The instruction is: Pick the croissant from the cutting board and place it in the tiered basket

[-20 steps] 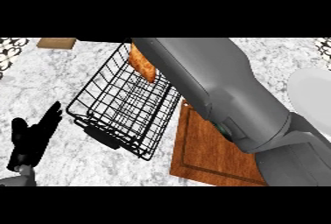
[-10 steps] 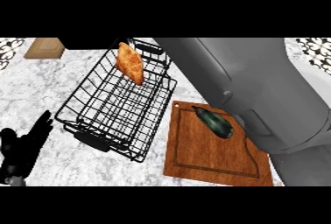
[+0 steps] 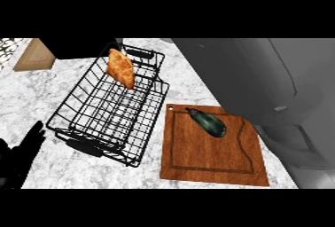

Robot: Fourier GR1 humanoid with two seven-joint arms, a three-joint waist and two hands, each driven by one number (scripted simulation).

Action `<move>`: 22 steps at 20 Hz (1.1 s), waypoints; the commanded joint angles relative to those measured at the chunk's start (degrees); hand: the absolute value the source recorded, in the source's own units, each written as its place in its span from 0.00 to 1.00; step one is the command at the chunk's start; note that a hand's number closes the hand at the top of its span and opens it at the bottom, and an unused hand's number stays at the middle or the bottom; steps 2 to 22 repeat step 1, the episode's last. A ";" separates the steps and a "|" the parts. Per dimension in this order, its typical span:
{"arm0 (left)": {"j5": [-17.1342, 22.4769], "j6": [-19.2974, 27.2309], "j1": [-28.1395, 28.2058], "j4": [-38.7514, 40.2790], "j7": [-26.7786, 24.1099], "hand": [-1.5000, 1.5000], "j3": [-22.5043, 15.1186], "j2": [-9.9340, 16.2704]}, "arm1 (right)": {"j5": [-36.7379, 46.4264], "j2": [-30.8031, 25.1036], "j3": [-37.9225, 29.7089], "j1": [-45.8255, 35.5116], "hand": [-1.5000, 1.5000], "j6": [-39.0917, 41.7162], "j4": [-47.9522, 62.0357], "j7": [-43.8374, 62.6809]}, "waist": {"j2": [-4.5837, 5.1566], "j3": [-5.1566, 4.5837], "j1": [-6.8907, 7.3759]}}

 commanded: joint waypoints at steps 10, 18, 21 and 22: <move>0.35 0.10 2.13 1.45 -0.78 0.50 0.84 -0.38 | 0.87 2.55 -2.55 2.26 0.00 -6.71 -7.63 12.66 | -0.34 -0.10 -1.40; 0.35 0.10 2.13 1.45 -0.78 0.50 0.84 -0.38 | 0.87 2.55 -2.55 2.26 0.00 -6.71 -7.63 12.66 | -0.34 -0.10 -1.40; 0.35 0.10 2.13 1.45 -0.78 0.50 0.84 -0.38 | 0.87 2.55 -2.55 2.26 0.00 -6.71 -7.63 12.66 | -0.34 -0.10 -1.40; 0.35 0.10 2.13 1.45 -0.78 0.50 0.84 -0.38 | 0.87 2.55 -2.55 2.26 0.00 -6.71 -7.63 12.66 | -0.34 -0.10 -1.40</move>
